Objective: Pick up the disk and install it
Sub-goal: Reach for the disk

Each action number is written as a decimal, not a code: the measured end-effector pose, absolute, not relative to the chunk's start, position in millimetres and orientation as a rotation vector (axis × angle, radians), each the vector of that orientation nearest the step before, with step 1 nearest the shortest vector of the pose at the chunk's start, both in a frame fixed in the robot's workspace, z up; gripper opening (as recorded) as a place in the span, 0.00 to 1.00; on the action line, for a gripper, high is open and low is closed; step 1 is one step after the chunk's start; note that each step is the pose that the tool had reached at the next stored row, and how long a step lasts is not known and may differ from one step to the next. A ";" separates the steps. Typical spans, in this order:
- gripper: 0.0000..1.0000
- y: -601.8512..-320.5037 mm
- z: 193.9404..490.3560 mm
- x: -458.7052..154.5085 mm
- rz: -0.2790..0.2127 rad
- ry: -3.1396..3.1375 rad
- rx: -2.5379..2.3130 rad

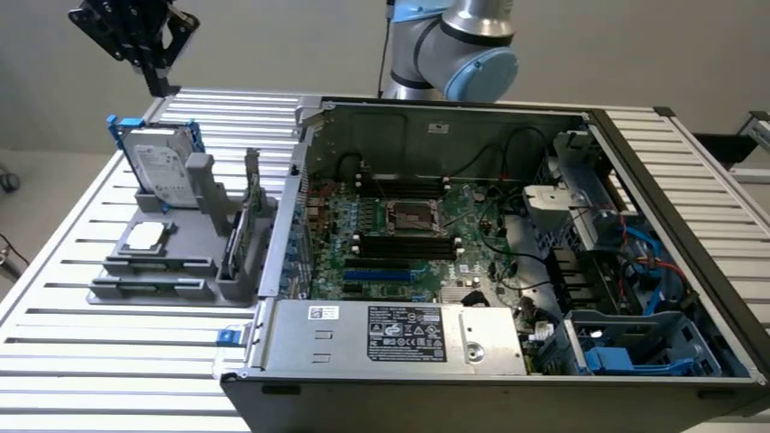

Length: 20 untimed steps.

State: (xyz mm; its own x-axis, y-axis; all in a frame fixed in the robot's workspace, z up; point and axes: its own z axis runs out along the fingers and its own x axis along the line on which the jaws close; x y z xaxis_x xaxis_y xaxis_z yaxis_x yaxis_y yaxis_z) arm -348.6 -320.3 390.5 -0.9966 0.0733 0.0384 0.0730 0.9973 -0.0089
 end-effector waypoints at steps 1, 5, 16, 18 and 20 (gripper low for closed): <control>0.11 -318.2 390.2 -353.3 0.016 -3.101 -0.114; 0.11 -310.1 389.4 -371.3 0.034 -3.100 -0.114; 0.11 -289.6 383.4 -407.1 0.040 -3.106 -0.097; 0.11 -289.6 383.3 -407.2 0.040 -3.106 -0.092; 0.11 -289.6 383.3 -407.2 0.040 -3.106 -0.087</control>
State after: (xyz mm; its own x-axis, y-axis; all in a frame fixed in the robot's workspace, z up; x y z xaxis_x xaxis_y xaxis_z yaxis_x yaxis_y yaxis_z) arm -407.2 -289.6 383.3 -0.9979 0.0564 0.0332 0.0556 0.9981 -0.0266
